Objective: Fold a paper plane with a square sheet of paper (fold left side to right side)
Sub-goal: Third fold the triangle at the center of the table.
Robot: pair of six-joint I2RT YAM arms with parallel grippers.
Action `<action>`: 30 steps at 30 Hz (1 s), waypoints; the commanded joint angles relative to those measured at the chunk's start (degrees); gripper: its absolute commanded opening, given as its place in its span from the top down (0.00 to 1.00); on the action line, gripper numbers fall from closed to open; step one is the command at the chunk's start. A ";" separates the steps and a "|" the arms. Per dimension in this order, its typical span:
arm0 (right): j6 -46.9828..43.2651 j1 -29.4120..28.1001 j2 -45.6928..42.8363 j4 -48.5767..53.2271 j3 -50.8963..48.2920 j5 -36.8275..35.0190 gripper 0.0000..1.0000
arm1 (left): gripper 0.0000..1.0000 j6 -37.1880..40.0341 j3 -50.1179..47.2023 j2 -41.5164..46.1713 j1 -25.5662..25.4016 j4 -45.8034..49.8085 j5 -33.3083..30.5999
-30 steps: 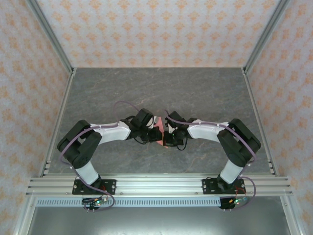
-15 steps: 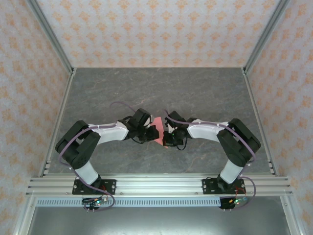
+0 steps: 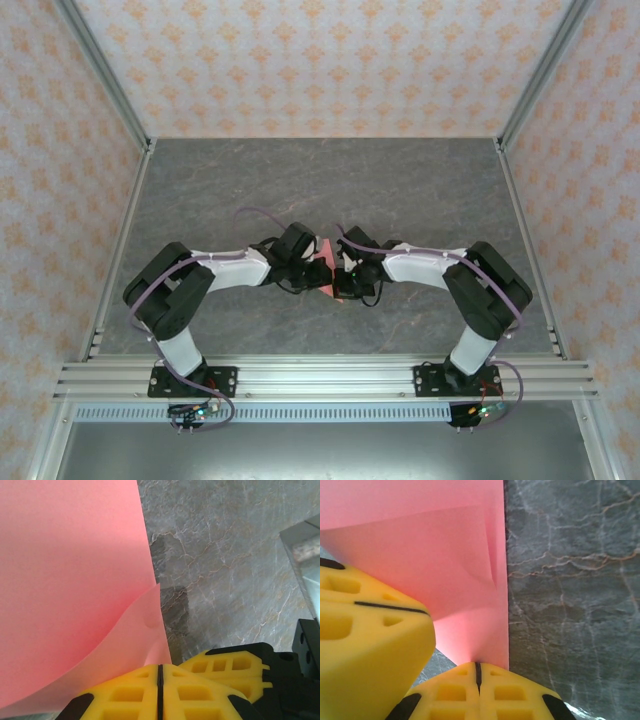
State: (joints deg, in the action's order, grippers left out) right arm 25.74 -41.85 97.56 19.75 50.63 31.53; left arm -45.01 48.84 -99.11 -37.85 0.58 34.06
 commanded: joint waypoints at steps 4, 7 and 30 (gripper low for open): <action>-0.78 -0.17 3.78 7.21 -2.38 -5.03 1.00 | 0.90 0.45 1.13 -2.50 -1.00 -0.07 -1.34; -0.86 -0.12 3.85 7.42 -2.38 -5.11 1.00 | 0.90 0.71 0.36 -2.06 -1.00 0.52 -2.03; -0.98 -0.17 4.48 8.46 -2.23 -5.84 1.00 | 0.91 3.08 -5.39 1.78 1.76 2.74 -5.80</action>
State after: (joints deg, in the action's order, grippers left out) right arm 25.50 -41.87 97.73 20.10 50.92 31.51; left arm -43.44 45.93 -98.89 -37.80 0.19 31.03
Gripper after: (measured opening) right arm 0.048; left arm 0.093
